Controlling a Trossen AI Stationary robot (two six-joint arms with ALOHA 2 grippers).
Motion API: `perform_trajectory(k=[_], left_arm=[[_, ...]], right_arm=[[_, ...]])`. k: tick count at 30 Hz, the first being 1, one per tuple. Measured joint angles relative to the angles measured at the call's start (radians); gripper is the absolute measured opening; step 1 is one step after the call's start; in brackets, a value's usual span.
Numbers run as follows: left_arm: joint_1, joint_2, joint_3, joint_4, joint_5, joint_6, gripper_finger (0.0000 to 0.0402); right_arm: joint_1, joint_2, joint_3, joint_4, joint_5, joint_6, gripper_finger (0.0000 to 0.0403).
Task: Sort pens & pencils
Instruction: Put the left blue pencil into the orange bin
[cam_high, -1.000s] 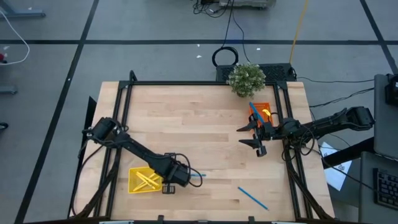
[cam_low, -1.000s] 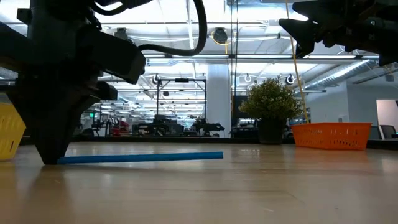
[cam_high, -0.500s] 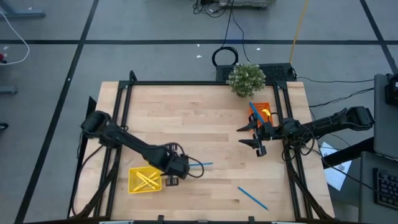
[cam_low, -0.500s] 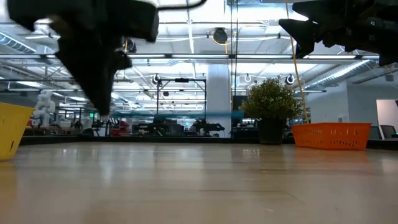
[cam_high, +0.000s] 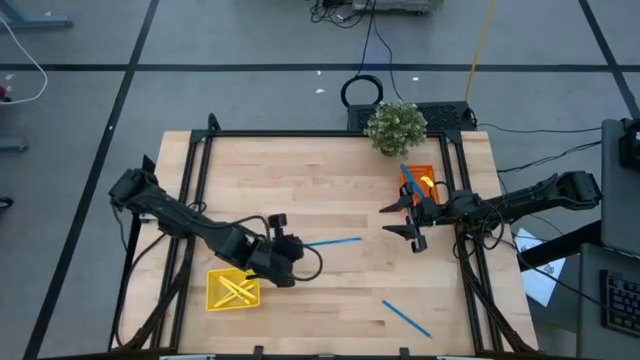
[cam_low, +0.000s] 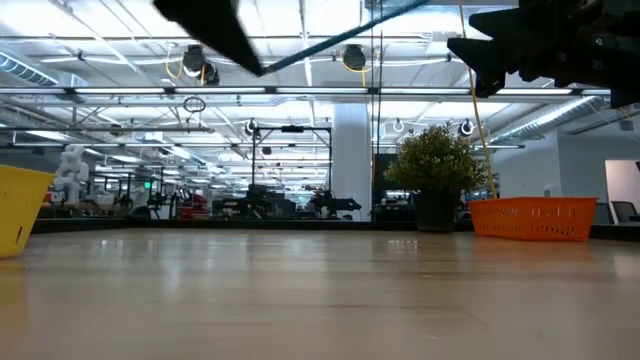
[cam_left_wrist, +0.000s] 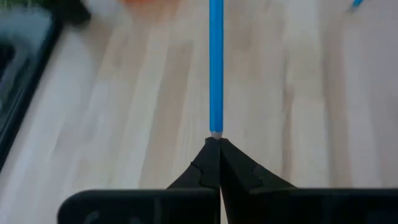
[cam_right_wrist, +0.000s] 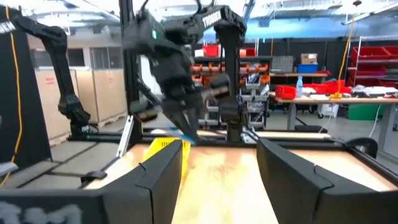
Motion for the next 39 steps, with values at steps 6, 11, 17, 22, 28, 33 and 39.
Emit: perform_trajectory(k=[6,11,17,22,28,33,39], left_arm=[[0.048,0.002,-0.112,0.389,0.058,0.191,0.0],[0.131,-0.012,-0.28,0.742,0.173,0.254,0.0],[0.252,-0.013,-0.428,1.138,0.33,0.256,0.0],[0.306,-0.013,-0.494,1.29,0.397,0.235,0.0],[0.305,-0.015,-0.517,1.342,0.399,0.221,0.0],[0.304,-0.014,-0.518,1.347,0.397,0.216,0.0],[0.297,-0.014,-0.518,1.329,0.392,0.215,0.0]], right_arm=[[0.0,0.02,0.0,-0.03,0.0,-0.023,0.0199],[0.0,0.067,0.0,-0.028,0.0,-0.048,0.0199],[0.0,0.132,0.0,0.027,0.0,-0.074,0.0199],[0.0,0.194,0.0,0.154,0.0,-0.074,0.0199],[0.0,0.303,0.029,0.295,0.097,-0.005,0.0199],[0.0,0.441,0.134,0.311,0.099,-0.003,0.0199],[0.003,0.562,0.25,0.404,0.086,-0.003,0.0199]])
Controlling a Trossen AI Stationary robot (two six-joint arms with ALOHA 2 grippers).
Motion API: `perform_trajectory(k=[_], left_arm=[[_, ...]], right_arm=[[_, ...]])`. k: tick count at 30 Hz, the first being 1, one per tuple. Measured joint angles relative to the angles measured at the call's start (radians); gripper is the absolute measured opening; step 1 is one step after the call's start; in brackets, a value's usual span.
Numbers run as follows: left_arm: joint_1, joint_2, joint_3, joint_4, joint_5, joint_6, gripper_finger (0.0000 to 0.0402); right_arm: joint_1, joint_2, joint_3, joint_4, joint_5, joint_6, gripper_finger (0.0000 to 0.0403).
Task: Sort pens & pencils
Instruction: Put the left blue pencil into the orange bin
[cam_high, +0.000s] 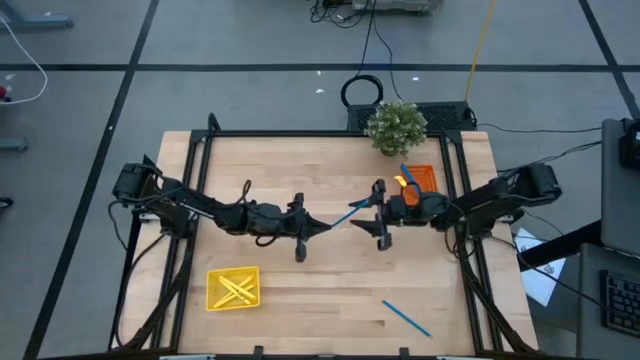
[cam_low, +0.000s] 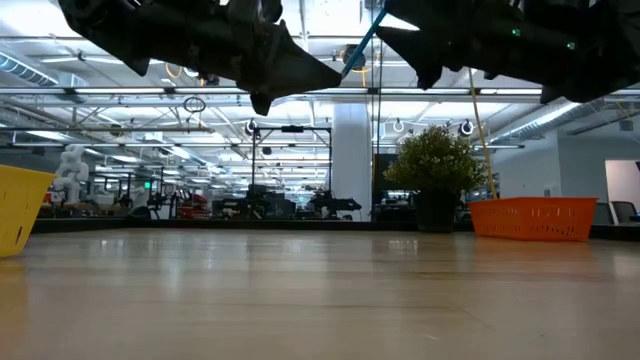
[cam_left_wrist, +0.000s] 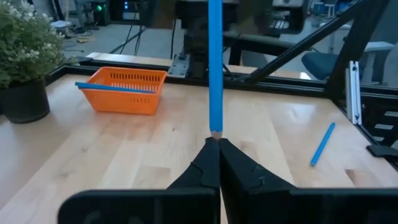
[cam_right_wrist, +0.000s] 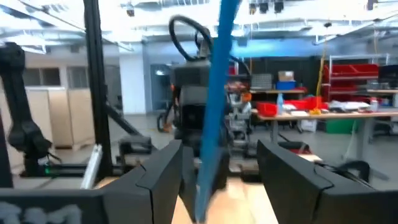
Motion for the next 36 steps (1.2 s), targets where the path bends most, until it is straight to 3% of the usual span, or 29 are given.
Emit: perform_trajectory(k=[15,19,24,28,32,36], left_arm=[[-0.002,0.0,0.0,-0.014,-0.004,-0.016,0.0],[-0.002,0.0,0.0,-0.017,-0.005,-0.017,0.0],[-0.002,0.0,0.0,-0.026,0.009,-0.01,0.0005],[-0.002,-0.001,0.0,-0.035,0.033,0.005,0.0032],[-0.002,-0.091,0.001,-0.17,0.035,0.017,0.0074],[-0.003,-0.269,0.001,-0.396,0.027,0.021,0.0116]], right_arm=[[0.011,0.02,0.009,0.107,-0.013,0.072,0.0188],[0.011,0.02,0.009,0.099,-0.011,0.08,0.0134],[0.011,0.02,0.009,0.094,-0.01,0.039,0.0018],[0.013,0.02,0.009,0.072,-0.011,0.038,0.0013],[0.013,-0.015,0.009,0.024,-0.011,0.033,0.001],[0.01,-0.152,0.009,-0.23,0.069,-0.02,0.001]])
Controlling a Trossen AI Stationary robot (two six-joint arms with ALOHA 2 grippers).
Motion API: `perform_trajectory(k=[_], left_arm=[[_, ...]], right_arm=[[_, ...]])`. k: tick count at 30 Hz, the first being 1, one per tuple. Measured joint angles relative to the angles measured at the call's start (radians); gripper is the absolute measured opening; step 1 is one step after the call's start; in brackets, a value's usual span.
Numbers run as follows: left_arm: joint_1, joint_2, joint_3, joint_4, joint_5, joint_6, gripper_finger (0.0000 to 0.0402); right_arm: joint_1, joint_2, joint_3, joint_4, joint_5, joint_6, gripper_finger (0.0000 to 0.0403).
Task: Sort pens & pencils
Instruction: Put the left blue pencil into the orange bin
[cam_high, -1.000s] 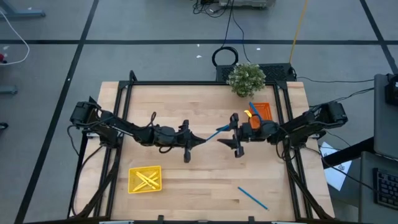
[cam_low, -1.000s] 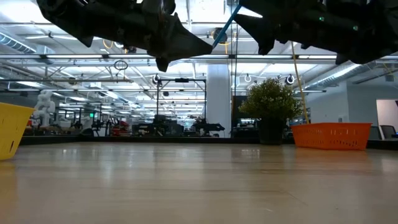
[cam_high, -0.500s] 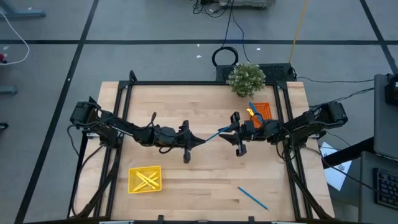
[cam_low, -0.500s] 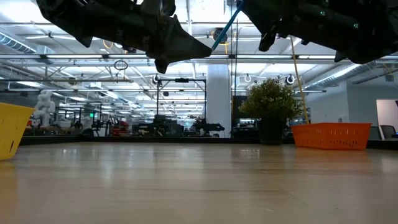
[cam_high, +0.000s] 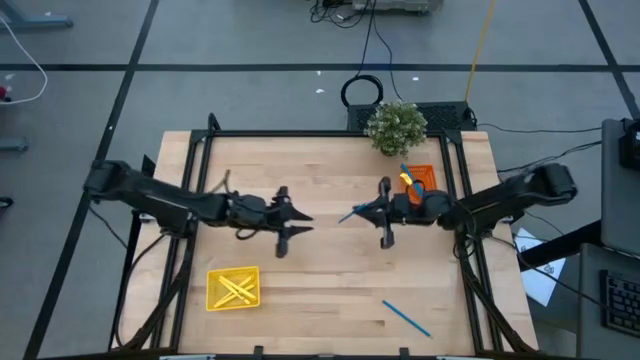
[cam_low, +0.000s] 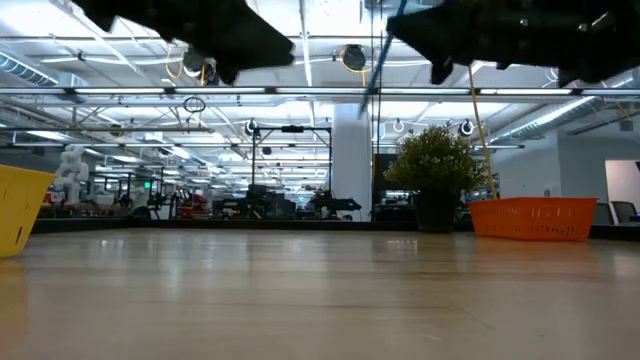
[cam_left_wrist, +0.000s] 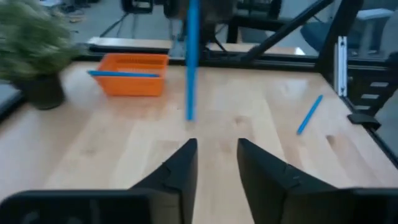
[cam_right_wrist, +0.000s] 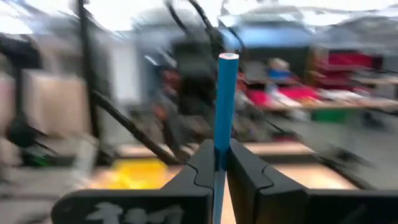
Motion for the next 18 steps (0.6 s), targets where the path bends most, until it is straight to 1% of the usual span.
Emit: perform_trajectory(k=[3,6,8,10,12,18], left_arm=[[-0.019,-0.123,0.0,-0.123,-0.075,0.01,0.0135],[-0.046,-0.203,0.001,-0.156,-0.177,0.038,0.0142],[-0.063,-0.233,0.0,-0.165,-0.207,0.048,0.0142],[-0.073,-0.248,0.001,-0.166,-0.21,0.052,0.0143],[-0.086,-0.249,0.0,-0.176,-0.212,0.052,0.0143],[-0.109,-0.249,0.0,-0.191,-0.212,0.043,0.0143]], right_arm=[[0.0,-0.14,0.037,-0.304,0.19,-0.065,0.001],[0.0,-0.257,0.135,-0.689,0.403,-0.093,0.001],[-0.008,-0.303,0.212,-0.943,0.563,-0.081,0.001],[-0.027,-0.33,0.271,-1.153,0.679,-0.026,0.001],[-0.056,-0.349,0.301,-1.302,0.728,0.043,0.001],[-0.164,-0.361,0.305,-1.67,0.726,0.298,0.001]])
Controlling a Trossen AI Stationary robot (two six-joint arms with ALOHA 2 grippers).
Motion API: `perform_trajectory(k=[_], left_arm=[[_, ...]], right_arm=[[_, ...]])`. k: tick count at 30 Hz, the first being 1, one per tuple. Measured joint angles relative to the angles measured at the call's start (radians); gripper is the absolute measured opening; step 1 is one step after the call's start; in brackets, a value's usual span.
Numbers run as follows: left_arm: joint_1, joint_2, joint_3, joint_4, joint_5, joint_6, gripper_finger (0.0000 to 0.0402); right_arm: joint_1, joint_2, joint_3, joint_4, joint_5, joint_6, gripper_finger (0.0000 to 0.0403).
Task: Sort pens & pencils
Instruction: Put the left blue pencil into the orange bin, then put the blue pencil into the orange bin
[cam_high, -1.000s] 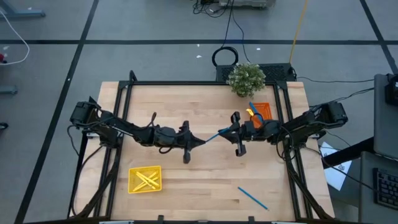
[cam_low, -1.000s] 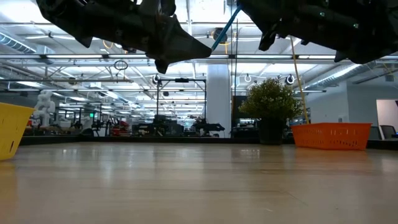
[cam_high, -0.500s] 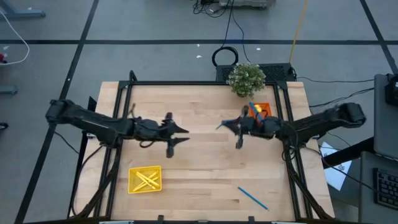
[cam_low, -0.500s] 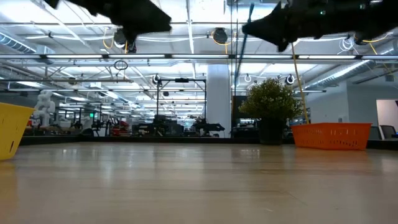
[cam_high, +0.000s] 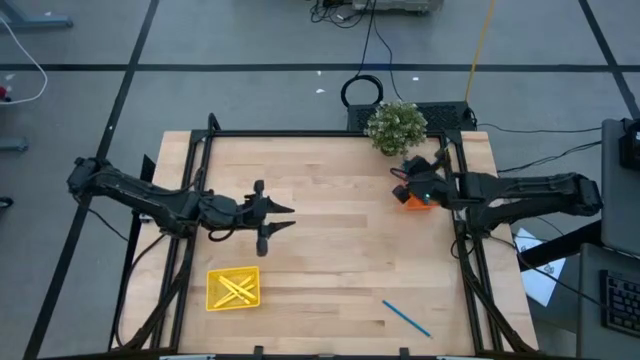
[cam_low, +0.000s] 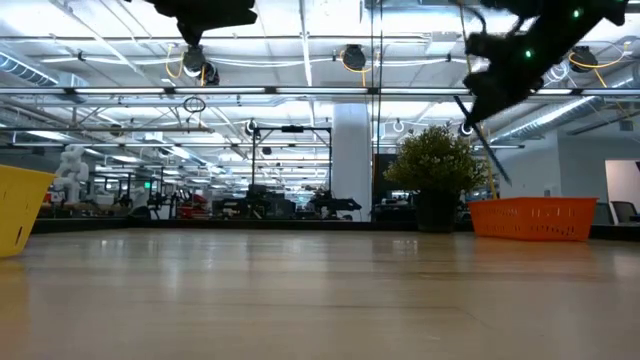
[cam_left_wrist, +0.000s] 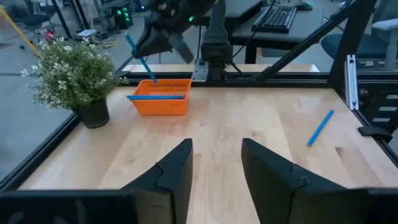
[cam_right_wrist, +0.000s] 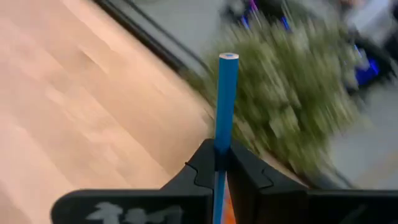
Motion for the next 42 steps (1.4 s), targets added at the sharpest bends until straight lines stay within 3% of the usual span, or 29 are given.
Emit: perform_trajectory(k=[5,13,23,28,31,37,39,42], left_arm=[[-0.012,0.0,0.0,0.01,0.0,-0.001,0.0143],[-0.012,0.0,0.0,0.009,0.0,-0.009,0.0143],[-0.012,0.0,0.0,0.009,0.0,-0.01,0.0143],[-0.012,0.0,0.0,0.008,0.0,-0.01,0.0143],[-0.012,0.0,0.0,0.007,0.0,-0.009,0.0143],[-0.012,0.0,0.0,0.006,0.0,-0.009,0.0143],[-0.012,0.0,0.0,0.006,0.0,-0.009,0.0143],[-0.012,0.0,0.0,0.004,0.0,-0.009,0.0143]], right_arm=[[-0.078,0.012,0.0,-0.19,-0.044,0.153,0.001],[-0.151,0.012,-0.044,-0.186,-0.202,0.209,0.0012],[-0.198,0.006,-0.085,-0.179,-0.267,0.167,0.0065],[-0.197,-0.022,-0.085,-0.188,-0.292,0.14,0.0119],[-0.197,-0.062,-0.075,-0.188,-0.399,0.113,0.0159],[-0.128,-0.157,-0.067,-0.091,-0.839,0.188,0.0196],[-0.051,-0.166,-0.079,-0.031,-0.915,0.225,0.0197],[0.104,-0.152,-0.099,0.08,-0.94,0.259,0.0192]])
